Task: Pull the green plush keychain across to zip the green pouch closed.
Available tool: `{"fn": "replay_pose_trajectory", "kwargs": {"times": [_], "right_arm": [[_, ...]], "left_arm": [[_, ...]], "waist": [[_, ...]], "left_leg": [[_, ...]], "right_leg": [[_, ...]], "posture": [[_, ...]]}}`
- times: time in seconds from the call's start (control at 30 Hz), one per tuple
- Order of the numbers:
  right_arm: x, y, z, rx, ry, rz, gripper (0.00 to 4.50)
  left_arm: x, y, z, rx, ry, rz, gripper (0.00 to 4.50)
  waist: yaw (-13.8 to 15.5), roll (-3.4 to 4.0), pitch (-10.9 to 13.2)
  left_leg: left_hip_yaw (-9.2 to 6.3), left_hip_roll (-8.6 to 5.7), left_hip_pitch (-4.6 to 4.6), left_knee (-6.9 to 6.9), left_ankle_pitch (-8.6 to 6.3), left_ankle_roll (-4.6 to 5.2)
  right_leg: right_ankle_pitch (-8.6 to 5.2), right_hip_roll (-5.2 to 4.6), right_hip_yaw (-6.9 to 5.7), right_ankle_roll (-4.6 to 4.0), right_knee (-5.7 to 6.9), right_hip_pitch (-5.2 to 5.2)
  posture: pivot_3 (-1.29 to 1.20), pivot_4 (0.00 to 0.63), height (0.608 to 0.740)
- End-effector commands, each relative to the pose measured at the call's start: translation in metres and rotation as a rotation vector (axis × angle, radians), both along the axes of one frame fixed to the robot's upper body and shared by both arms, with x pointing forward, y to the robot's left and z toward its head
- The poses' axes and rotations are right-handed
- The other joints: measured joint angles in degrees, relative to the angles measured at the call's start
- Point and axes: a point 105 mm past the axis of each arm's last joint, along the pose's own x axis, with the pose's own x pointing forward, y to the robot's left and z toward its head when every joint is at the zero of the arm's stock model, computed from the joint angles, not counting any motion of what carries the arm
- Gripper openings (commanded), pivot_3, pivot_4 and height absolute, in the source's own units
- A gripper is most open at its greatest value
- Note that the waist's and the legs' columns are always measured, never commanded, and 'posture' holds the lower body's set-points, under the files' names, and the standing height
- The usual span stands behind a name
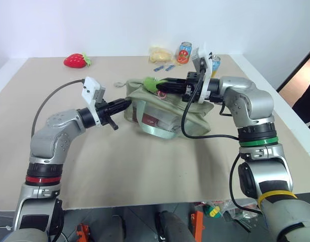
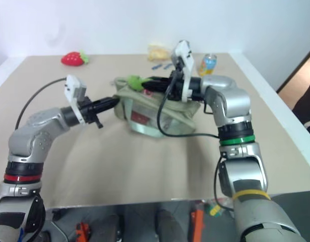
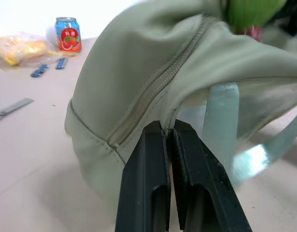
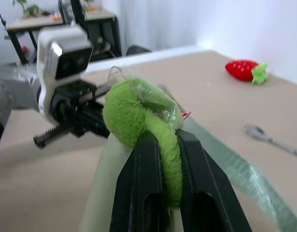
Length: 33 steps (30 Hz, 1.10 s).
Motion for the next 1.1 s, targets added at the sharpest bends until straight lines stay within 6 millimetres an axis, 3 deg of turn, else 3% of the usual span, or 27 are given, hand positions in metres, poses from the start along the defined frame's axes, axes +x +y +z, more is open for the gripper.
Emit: {"fn": "replay_pose_trajectory", "kwargs": {"times": [0.03, 0.2, 0.57, 0.6, 1.1], "right_arm": [[-0.002, 0.001, 0.002, -0.080, -0.075, 0.008, 0.94], [0.002, 0.004, 0.000, -0.108, -0.128, -0.007, 2.61], [0.014, 0.003, -0.002, -0.086, -0.129, -0.034, 2.61], [0.014, 0.002, -0.001, -0.077, -0.128, -0.034, 2.09], [0.011, -0.001, 0.010, -0.026, -0.168, -0.014, 2.09]], "left_arm": [[-0.002, -0.004, 0.016, -0.038, -0.028, -0.012, 0.00], [-0.032, -0.018, 0.023, -0.089, 0.050, -0.191, 0.00], [-0.037, -0.013, 0.018, -0.055, 0.098, -0.182, 0.00], [-0.038, -0.013, 0.016, -0.053, 0.103, -0.182, 0.00], [-0.038, -0.012, 0.002, -0.045, 0.146, -0.172, 0.00]], "waist": [[0.00, 0.00, 0.00], [0.00, 0.00, 0.00], [0.01, 0.00, 0.00], [0.01, 0.00, 0.00], [0.02, 0.00, 0.00]], "left_leg": [[-0.01, 0.01, 0.01, 0.00, 0.00, 0.00], [-0.02, 0.00, -0.03, 0.00, 0.00, 0.00], [-0.05, 0.00, -0.01, 0.00, 0.01, -0.02], [-0.05, 0.00, -0.01, 0.00, 0.01, -0.02], [-0.05, -0.01, -0.02, 0.00, 0.01, -0.02]], "right_leg": [[0.00, 0.01, 0.00, 0.00, 0.00, 0.00], [-0.01, 0.00, -0.01, 0.01, -0.01, 0.00], [0.00, -0.01, -0.03, 0.01, -0.01, 0.01], [0.00, -0.01, -0.03, 0.01, -0.01, 0.01], [-0.01, -0.01, -0.03, 0.00, -0.02, 0.01]], "posture": [[0.00, 0.150, 0.740], [0.00, 0.150, 0.740], [0.00, 0.150, 0.740], [0.00, 0.150, 0.740], [0.00, 0.150, 0.740]]}}
